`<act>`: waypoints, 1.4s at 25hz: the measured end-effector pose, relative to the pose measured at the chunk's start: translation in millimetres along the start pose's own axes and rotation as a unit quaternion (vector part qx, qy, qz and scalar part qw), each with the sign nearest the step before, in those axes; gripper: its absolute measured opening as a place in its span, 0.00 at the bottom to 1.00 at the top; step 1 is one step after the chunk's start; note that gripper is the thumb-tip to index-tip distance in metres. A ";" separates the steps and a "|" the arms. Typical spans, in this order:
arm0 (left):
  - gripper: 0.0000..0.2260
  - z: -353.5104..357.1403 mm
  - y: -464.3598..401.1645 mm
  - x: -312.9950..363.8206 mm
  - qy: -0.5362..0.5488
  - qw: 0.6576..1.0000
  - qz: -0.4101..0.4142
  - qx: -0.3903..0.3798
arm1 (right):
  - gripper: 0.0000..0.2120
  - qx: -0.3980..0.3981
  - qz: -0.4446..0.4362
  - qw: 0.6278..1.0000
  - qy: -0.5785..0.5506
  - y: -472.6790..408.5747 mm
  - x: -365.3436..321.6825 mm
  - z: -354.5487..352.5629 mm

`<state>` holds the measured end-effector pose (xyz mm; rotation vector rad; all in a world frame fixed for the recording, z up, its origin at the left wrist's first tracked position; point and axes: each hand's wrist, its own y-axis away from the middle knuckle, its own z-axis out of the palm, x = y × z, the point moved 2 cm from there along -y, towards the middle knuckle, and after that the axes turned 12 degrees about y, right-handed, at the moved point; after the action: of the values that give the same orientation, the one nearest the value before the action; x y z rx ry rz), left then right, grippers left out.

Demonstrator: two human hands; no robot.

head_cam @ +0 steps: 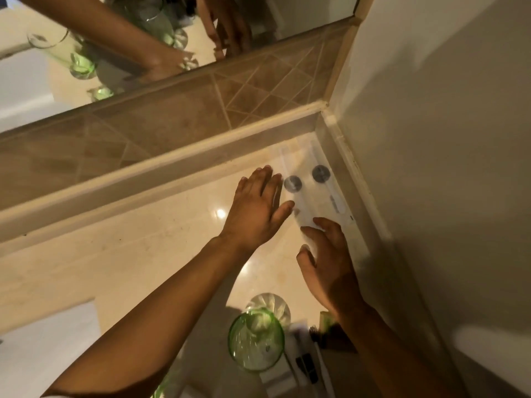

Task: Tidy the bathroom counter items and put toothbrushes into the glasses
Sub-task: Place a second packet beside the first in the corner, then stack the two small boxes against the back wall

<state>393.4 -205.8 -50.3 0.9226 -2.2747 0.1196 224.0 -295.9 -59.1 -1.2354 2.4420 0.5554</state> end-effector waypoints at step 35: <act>0.16 65.1 323.4 63.2 0.513 0.753 -0.397 0.110 | 0.24 -0.154 -0.171 0.966 0.114 200.0 -27.2 14.5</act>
<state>114.8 -22.4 -10.6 1.4053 -0.7611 0.4022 77.4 -161.5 -21.6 -1.8969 2.2947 0.7461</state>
